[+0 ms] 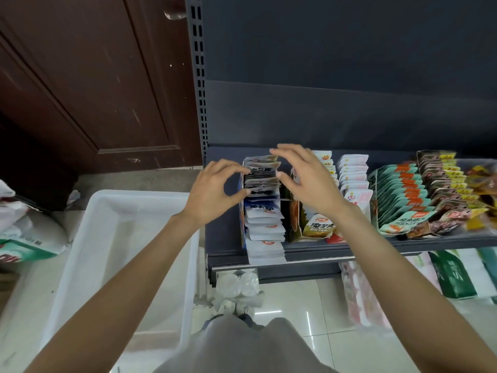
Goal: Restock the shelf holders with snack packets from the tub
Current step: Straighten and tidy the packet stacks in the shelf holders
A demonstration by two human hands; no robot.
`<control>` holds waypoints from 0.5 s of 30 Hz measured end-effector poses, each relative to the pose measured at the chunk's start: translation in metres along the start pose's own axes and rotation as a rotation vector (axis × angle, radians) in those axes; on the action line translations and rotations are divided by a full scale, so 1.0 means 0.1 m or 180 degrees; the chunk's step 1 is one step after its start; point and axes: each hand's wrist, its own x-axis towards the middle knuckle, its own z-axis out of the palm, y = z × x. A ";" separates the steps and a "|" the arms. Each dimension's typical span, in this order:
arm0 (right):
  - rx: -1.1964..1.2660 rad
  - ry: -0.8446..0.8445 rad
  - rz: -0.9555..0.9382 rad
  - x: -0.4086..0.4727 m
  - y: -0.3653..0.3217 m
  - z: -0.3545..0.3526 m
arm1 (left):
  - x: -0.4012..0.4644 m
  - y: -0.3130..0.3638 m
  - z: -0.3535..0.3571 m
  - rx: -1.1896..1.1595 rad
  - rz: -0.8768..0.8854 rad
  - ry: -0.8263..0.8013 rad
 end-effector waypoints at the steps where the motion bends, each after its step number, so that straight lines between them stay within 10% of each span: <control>1: -0.0128 -0.0124 -0.0093 0.08 0.02 -0.01 | 0.02 -0.01 0.00 0.0039 0.0065 -0.0060; 15: -0.0682 -0.0916 -0.0659 0.35 0.18 0.06 | 0.24 0.04 0.20 0.0124 -0.0223 0.0602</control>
